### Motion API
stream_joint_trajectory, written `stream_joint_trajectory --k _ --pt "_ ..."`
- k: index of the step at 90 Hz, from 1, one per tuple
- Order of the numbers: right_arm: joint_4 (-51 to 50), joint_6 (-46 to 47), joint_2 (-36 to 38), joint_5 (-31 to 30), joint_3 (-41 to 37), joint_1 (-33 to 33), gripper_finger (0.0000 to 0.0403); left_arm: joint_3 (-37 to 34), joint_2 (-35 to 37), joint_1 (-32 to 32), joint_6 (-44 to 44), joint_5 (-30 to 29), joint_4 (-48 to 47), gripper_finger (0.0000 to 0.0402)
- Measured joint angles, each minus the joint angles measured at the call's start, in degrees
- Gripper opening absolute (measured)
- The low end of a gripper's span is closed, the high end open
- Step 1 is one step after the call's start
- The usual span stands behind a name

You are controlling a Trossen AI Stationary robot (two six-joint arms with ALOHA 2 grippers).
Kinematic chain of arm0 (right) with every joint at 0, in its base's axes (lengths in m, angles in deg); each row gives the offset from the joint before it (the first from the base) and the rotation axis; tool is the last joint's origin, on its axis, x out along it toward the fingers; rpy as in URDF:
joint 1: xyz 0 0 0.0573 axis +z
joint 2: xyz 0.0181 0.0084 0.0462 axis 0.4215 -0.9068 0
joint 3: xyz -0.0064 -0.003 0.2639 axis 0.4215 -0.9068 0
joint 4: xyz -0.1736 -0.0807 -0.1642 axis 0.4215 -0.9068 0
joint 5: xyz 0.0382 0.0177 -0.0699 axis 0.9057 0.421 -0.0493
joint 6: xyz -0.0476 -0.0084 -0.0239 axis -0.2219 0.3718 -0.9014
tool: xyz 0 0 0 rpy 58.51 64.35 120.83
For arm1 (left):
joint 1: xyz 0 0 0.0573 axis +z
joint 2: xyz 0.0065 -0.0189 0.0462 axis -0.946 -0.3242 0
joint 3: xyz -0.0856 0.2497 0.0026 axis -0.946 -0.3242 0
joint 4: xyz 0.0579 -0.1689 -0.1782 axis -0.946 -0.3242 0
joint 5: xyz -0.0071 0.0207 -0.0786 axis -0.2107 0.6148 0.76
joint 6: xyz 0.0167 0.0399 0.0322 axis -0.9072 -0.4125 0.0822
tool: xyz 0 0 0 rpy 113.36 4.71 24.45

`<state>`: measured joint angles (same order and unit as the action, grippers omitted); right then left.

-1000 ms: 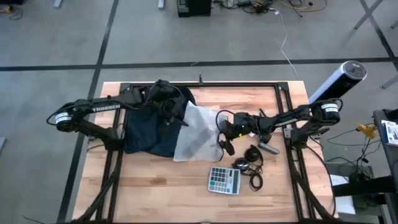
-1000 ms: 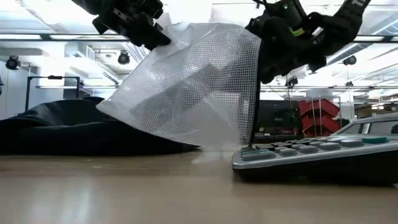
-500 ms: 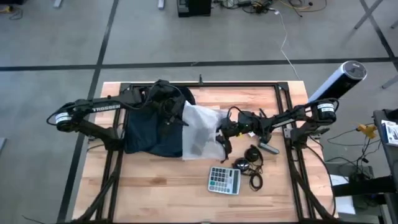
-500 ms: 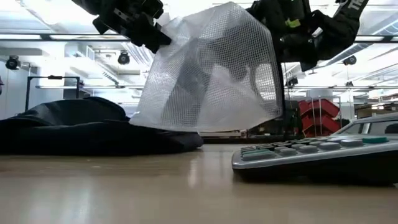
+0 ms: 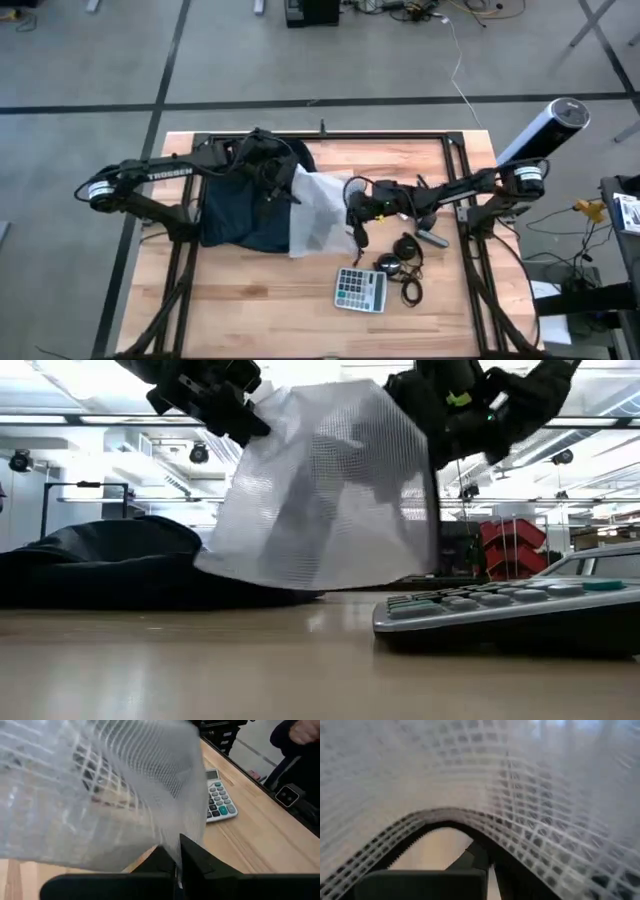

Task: Unpack backpack
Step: Remove the black paper from the white zipper pouch

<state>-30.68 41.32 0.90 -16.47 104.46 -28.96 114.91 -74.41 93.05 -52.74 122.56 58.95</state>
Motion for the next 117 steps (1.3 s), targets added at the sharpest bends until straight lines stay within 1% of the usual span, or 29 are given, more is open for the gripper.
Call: stream_joint_trajectory --k 14,24,36,49,54,58,65,71,84,101,117 --pt "-16.78 -0.85 10.93 -8.11 -0.02 3.02 0.0 0.0 0.45 0.38 -1.15 -0.4 -1.79 0.0" --pt "-28.4 -0.56 20.4 -17.22 -0.02 6.45 0.0 0.0 0.46 0.79 -1.59 -0.39 -2.33 0.0" --pt "-41.1 2.98 31.73 -27.12 -0.02 10.78 0.0 0.0 0.48 1.82 -1.64 -0.43 -2.42 0.0" --pt "-50.38 6.92 40.56 -36.42 -0.02 14.0 0.0 0.0 0.66 3.44 -2.04 -0.41 -2.18 0.0" --pt "-53.17 8.48 42.47 -38.8 -0.02 14.64 0.0 0.0 0.56 3.91 -1.66 -0.41 -1.91 0.0" --pt "-55.28 10.0 43.49 -39.56 -0.08 14.74 0.0 0.0 0.43 3.97 -1.43 -0.39 -1.77 0.0" --pt "-57.58 13.36 43.91 -40.35 -1.02 14.67 0.0 -0.21 0.2 3.98 -0.89 -0.35 -1.46 0.0" --pt "-57.57 15.44 43.24 -40.42 -2.54 14.63 0.0 -0.89 0.13 3.96 -0.24 -0.32 -1.09 0.0" --pt "-57.56 19.46 39.03 -40.69 -6.77 13.75 0.0 -3.82 0.13 3.99 0.9 -0.34 1.1 0.0" --pt "-50.03 20.78 30.7 -41.35 -12.31 9.35 0.0 -8.34 0.13 4.03 1.9 -0.36 4.85 0.0" --pt "-45.07 19.96 20.74 -40.58 -13.38 3.81 0.0 -13.05 0.13 4.14 1.99 -0.54 9.36 0.0"
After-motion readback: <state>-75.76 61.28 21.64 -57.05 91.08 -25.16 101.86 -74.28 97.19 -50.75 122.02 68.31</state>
